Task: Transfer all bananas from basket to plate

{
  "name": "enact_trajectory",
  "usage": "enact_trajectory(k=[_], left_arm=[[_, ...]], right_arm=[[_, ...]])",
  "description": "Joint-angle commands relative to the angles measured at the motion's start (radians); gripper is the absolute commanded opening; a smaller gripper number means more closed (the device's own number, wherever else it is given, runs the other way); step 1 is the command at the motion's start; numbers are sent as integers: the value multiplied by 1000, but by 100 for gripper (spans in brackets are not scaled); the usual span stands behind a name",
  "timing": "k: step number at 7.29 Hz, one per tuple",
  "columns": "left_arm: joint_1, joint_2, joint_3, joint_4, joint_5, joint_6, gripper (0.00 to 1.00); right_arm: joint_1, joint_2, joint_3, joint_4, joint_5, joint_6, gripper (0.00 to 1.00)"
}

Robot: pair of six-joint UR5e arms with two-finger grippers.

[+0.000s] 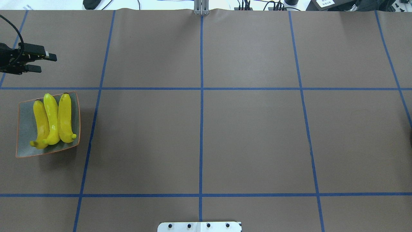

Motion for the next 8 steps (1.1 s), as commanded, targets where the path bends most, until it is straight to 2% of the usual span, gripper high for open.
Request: enact_trajectory(k=[1,6,7,8], left_arm=[[0,0,0,0,2,0,100],[0,0,-3,0,2,2,100],[0,0,-3,0,2,2,100],[0,0,-3,0,2,2,100]], right_arm=[[0,0,-2,-4,-2,-3,99],[-2,17,-68,5,-7,-3,99],[-2,18,-68,5,-4,-2,96],[-3,21,-68,5,-2,0,82]])
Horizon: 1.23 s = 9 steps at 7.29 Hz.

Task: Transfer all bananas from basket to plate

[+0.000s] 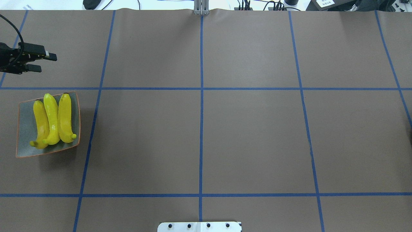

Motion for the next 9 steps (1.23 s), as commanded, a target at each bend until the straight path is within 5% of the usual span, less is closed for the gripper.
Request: enact_trajectory(k=[1,7,9], left_arm=[[0,0,1,0,0,0,100],[0,2,0,-2,0,2,100],[0,3,0,-3,0,2,100]], right_arm=[[-1,16,-4,0,-1,0,67],[-3,36,-43,2,-1,-3,67],[-3,36,-48,2,-1,-5,44]])
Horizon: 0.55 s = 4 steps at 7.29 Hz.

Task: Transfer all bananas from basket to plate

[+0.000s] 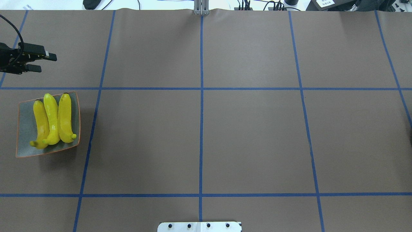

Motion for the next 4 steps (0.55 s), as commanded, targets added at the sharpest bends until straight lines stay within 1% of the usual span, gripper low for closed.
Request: enact_trajectory(k=[1,2,3,4], left_arm=[[0,1,0,-1,0,0,100],[0,1,0,-1,0,0,100],[0,1,0,-1,0,0,100],[0,1,1,-1,0,0,100]], right_arm=[[-2,-1,-7,0,2,-1,26],[0,-1,-9,2,2,1,8],[0,-1,-6,3,2,4,0],[0,0,3,2,0,7,0]])
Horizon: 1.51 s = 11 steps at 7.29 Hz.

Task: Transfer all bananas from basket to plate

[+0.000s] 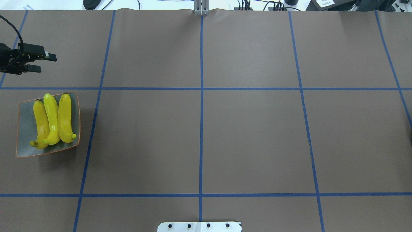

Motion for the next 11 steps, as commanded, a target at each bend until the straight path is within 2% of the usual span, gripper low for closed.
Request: enact_trajectory(k=[1,4,6,7,8,9,11], left_arm=[[0,0,3,0,0,0,100],[0,3,6,0,0,0,100],[2,3,6,-2,0,0,100],[2,3,6,-2,0,0,100],[2,5,6,-3,0,0,100],[2,6,9,-3,0,0,100],[5,6,21,-5,-2,0,100]], right_arm=[[0,3,16,3,-1,5,0],[2,3,57,-2,-1,11,0],[54,0,92,-8,-1,17,0],[92,4,117,-11,-1,17,0],[112,13,179,-49,-1,16,0],[137,39,218,-62,0,17,0],[141,189,214,-175,51,21,0]])
